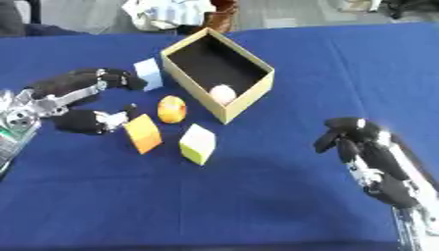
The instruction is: Pick up objects on the table and place them in the box.
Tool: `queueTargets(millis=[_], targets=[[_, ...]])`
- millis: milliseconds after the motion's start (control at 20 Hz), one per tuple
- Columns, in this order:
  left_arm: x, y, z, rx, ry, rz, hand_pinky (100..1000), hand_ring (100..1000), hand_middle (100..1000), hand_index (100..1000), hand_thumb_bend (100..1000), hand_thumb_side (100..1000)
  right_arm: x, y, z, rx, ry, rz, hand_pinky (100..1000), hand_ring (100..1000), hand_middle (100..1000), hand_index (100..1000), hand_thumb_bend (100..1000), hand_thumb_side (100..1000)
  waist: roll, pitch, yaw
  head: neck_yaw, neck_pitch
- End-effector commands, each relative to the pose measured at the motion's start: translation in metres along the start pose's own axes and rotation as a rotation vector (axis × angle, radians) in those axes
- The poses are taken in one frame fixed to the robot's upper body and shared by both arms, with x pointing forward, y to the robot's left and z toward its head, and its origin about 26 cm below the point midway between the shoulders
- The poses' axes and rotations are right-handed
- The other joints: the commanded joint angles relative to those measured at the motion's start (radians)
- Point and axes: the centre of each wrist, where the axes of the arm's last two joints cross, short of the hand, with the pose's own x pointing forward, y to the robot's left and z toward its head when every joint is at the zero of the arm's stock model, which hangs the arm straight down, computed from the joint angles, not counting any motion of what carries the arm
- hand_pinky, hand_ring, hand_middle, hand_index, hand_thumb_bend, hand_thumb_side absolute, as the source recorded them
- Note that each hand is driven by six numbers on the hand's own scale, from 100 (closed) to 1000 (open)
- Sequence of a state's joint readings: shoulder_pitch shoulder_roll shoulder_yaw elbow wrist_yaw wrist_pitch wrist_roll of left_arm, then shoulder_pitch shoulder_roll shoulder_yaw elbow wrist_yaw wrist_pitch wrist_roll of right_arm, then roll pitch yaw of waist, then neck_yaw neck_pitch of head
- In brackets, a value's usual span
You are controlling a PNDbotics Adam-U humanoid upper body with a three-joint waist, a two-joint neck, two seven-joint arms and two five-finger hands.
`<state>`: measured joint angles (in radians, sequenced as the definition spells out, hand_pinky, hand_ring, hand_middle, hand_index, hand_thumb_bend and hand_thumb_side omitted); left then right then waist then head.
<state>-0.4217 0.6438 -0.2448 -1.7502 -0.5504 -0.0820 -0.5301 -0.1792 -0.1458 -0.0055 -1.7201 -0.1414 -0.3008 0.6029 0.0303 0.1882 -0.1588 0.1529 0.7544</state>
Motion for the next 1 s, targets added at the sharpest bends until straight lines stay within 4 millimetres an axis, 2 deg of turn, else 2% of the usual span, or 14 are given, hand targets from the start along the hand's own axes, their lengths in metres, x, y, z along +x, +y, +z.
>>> queueTargets(millis=[50, 200, 250, 400, 650, 750, 950, 1000], targets=[[-0.005, 0.01, 0.001, -0.037, 0.013, -0.071, 853, 831, 822, 946, 182, 869, 0.005, -0.005, -0.001, 0.008, -0.004, 0.027, 584, 616, 551, 765, 100, 463, 0.014, -0.029, -0.001, 0.002, -0.002], [-0.009, 0.013, -0.001, -0.081, 0.002, -0.13, 861, 834, 828, 953, 247, 877, 0.005, -0.005, -0.001, 0.008, -0.002, 0.028, 584, 616, 551, 765, 100, 462, 0.015, -0.029, -0.002, 0.002, 0.0], [-0.011, 0.015, -0.001, -0.096, -0.002, -0.155, 869, 835, 834, 961, 310, 870, 0.005, -0.005, -0.001, 0.008, -0.001, 0.029, 584, 616, 551, 765, 100, 462, 0.015, -0.029, -0.003, 0.002, 0.0], [-0.016, 0.023, 0.003, -0.138, -0.014, -0.239, 890, 845, 847, 974, 398, 865, 0.005, -0.006, 0.0, 0.008, 0.002, 0.032, 584, 616, 551, 765, 100, 462, 0.018, -0.03, -0.003, 0.001, 0.002], [-0.024, 0.037, 0.013, -0.2, -0.036, -0.389, 916, 861, 866, 991, 581, 794, 0.004, -0.007, 0.001, 0.008, 0.012, 0.038, 583, 616, 550, 765, 100, 461, 0.024, -0.033, 0.0, -0.001, 0.008], [-0.027, 0.038, 0.014, -0.226, -0.043, -0.44, 922, 866, 870, 994, 629, 741, 0.004, -0.007, 0.002, 0.009, 0.015, 0.04, 583, 616, 550, 765, 100, 460, 0.026, -0.034, 0.002, -0.001, 0.01], [-0.032, 0.039, 0.013, -0.249, -0.054, -0.494, 922, 867, 870, 994, 633, 737, 0.003, -0.007, 0.003, 0.009, 0.018, 0.041, 583, 616, 550, 765, 100, 460, 0.026, -0.036, 0.004, -0.001, 0.012], [-0.032, 0.039, 0.012, -0.261, -0.062, -0.513, 928, 870, 873, 995, 704, 696, 0.003, -0.007, 0.003, 0.01, 0.02, 0.041, 583, 615, 550, 765, 100, 459, 0.026, -0.037, 0.003, 0.001, 0.014]])
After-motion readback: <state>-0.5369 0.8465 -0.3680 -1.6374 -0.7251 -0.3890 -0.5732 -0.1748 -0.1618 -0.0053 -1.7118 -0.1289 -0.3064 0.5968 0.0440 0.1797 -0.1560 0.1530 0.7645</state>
